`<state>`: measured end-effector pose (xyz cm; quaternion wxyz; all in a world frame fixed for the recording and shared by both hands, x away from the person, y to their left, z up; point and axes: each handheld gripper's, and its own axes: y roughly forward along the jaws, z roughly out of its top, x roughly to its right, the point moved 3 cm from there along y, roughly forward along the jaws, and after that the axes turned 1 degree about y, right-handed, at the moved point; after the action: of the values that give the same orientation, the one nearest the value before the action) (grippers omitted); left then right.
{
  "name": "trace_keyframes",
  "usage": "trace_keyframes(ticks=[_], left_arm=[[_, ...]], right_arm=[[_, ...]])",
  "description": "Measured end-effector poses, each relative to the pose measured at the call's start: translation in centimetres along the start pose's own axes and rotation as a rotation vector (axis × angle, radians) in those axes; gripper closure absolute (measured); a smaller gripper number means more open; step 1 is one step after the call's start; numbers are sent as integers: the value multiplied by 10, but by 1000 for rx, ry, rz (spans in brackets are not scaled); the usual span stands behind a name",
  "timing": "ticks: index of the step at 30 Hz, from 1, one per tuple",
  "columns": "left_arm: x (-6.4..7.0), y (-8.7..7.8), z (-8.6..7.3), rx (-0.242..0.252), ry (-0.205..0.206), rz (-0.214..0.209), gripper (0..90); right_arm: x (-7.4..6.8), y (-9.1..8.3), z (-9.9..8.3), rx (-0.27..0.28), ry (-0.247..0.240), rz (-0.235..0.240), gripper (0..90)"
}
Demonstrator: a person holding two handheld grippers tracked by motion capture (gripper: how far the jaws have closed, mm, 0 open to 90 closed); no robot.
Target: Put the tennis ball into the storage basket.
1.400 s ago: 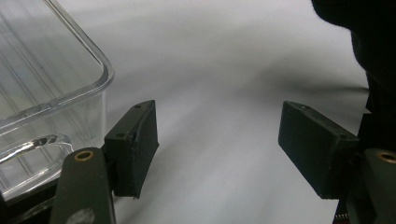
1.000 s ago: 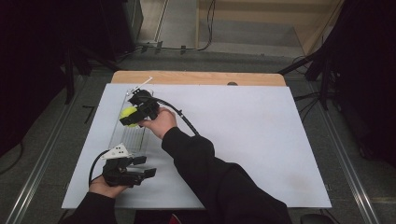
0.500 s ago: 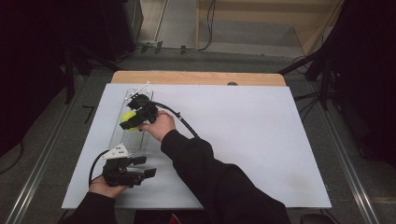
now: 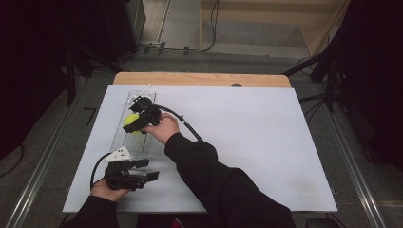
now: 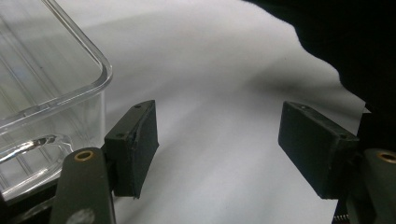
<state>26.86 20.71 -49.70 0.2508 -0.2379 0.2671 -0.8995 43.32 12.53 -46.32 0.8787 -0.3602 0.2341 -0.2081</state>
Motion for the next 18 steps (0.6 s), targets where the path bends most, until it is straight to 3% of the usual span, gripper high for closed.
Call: trace_keyframes(ticks=[1, 4, 18], left_arm=[[0, 0, 0, 0, 0, 0, 293], [0, 0, 0, 0, 1, 1, 293], [0, 1, 0, -3, 0, 3, 293]], right_arm=[[0, -1, 0, -2, -3, -16, 208], [2, -8, 2, 31, 7, 9, 143], [6, -35, -2, 43, 8, 12, 144]])
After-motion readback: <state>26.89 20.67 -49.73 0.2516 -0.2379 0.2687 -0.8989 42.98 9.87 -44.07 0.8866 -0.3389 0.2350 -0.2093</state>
